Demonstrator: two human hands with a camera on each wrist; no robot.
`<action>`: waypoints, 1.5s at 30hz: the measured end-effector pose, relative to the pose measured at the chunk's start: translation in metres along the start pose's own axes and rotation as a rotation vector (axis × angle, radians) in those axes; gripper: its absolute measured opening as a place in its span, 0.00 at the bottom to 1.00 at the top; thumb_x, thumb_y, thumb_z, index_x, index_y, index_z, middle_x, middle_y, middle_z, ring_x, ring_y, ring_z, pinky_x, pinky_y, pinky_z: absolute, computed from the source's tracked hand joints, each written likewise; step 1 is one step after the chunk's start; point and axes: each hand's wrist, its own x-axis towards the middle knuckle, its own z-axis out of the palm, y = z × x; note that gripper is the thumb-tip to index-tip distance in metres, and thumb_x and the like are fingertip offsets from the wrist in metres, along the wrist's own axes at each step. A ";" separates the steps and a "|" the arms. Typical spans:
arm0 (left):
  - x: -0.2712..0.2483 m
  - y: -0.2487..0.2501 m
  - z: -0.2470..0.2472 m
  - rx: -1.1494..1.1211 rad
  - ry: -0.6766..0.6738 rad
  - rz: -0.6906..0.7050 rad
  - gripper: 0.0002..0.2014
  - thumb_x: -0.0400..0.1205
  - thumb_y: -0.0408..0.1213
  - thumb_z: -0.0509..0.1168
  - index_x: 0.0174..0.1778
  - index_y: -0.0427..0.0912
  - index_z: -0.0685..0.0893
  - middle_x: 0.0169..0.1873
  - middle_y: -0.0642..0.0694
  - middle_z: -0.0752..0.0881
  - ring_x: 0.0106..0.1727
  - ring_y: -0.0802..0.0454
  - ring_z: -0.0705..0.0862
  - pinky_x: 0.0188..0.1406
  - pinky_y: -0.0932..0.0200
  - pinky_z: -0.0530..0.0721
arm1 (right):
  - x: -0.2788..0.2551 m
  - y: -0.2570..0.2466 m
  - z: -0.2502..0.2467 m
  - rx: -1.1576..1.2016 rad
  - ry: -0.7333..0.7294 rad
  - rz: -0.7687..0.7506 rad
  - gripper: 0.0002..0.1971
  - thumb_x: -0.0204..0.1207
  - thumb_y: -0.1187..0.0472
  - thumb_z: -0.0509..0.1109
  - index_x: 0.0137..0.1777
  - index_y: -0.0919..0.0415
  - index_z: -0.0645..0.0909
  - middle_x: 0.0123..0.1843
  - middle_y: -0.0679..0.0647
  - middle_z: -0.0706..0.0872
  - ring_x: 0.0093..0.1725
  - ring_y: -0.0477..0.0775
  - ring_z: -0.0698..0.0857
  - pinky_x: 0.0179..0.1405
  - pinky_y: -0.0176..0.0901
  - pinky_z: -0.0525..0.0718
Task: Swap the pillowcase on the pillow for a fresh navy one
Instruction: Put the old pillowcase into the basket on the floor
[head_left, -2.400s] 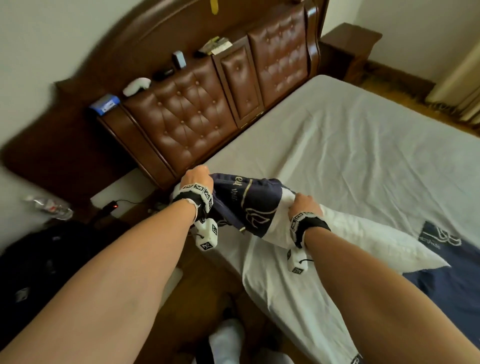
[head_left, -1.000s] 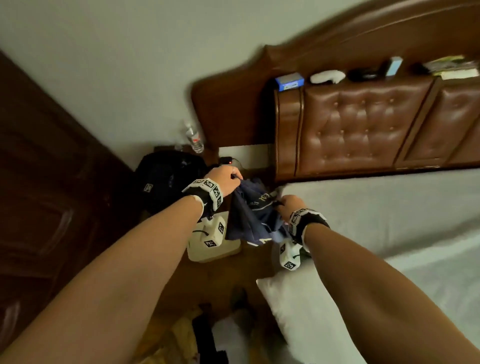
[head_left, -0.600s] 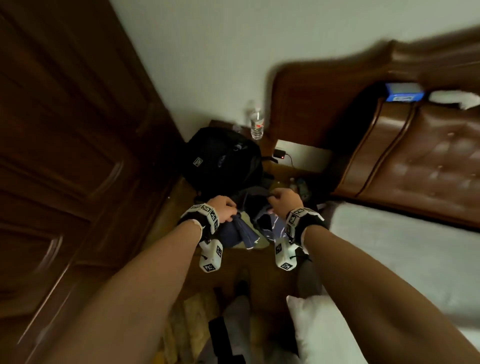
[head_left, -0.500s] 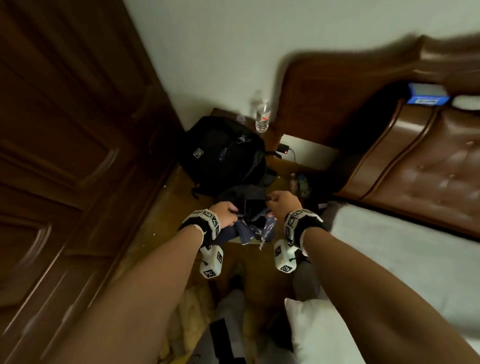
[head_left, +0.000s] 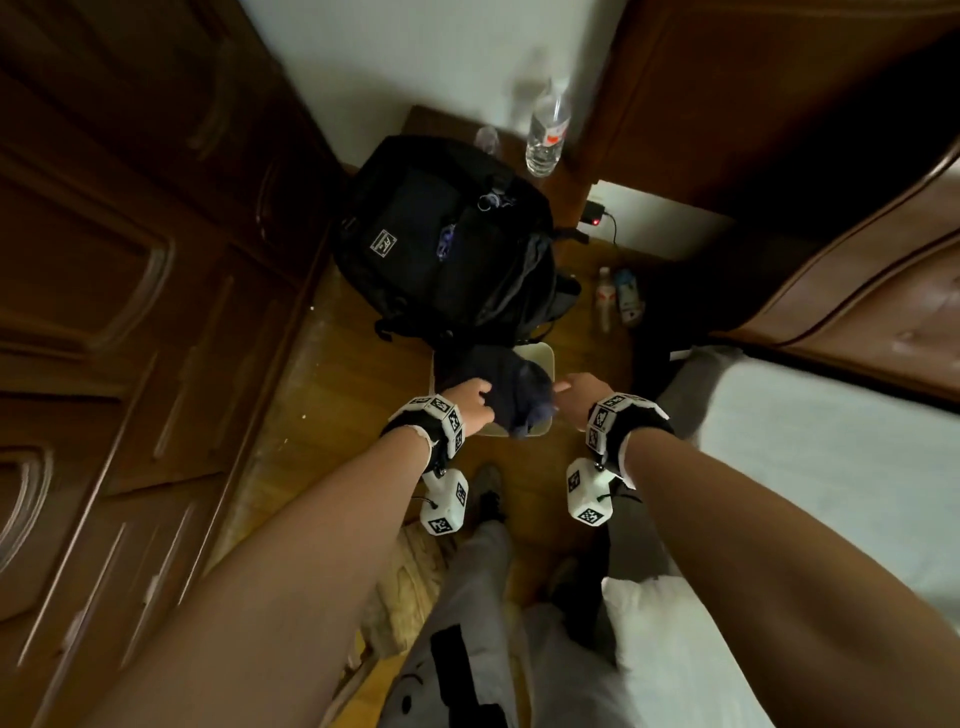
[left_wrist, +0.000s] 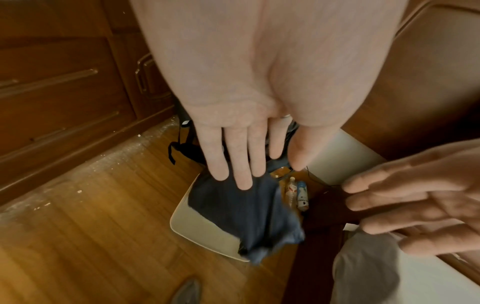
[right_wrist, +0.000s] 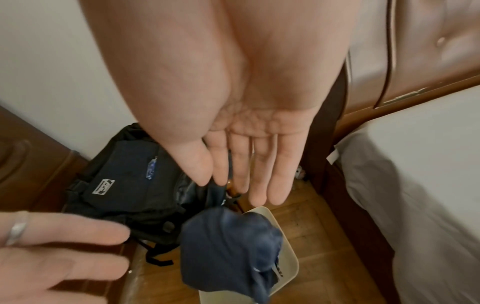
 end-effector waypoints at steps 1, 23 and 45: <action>0.000 0.001 -0.001 0.037 0.008 0.006 0.23 0.83 0.37 0.62 0.76 0.47 0.73 0.71 0.44 0.80 0.67 0.44 0.81 0.65 0.52 0.80 | 0.000 0.007 -0.001 0.020 -0.004 0.024 0.15 0.79 0.55 0.69 0.63 0.60 0.84 0.60 0.60 0.87 0.60 0.63 0.86 0.62 0.52 0.84; -0.050 0.112 0.151 0.393 -0.008 0.233 0.15 0.85 0.35 0.60 0.67 0.45 0.82 0.59 0.43 0.86 0.60 0.41 0.85 0.63 0.47 0.83 | -0.094 0.231 0.044 0.409 0.138 0.090 0.16 0.83 0.60 0.62 0.66 0.65 0.82 0.50 0.55 0.79 0.49 0.53 0.77 0.51 0.42 0.77; 0.340 -0.082 0.156 0.593 0.031 0.138 0.37 0.73 0.49 0.72 0.78 0.56 0.65 0.80 0.49 0.61 0.78 0.42 0.64 0.74 0.42 0.71 | 0.302 0.157 0.204 0.477 -0.037 0.252 0.41 0.75 0.56 0.75 0.84 0.53 0.57 0.72 0.61 0.79 0.67 0.66 0.81 0.65 0.53 0.81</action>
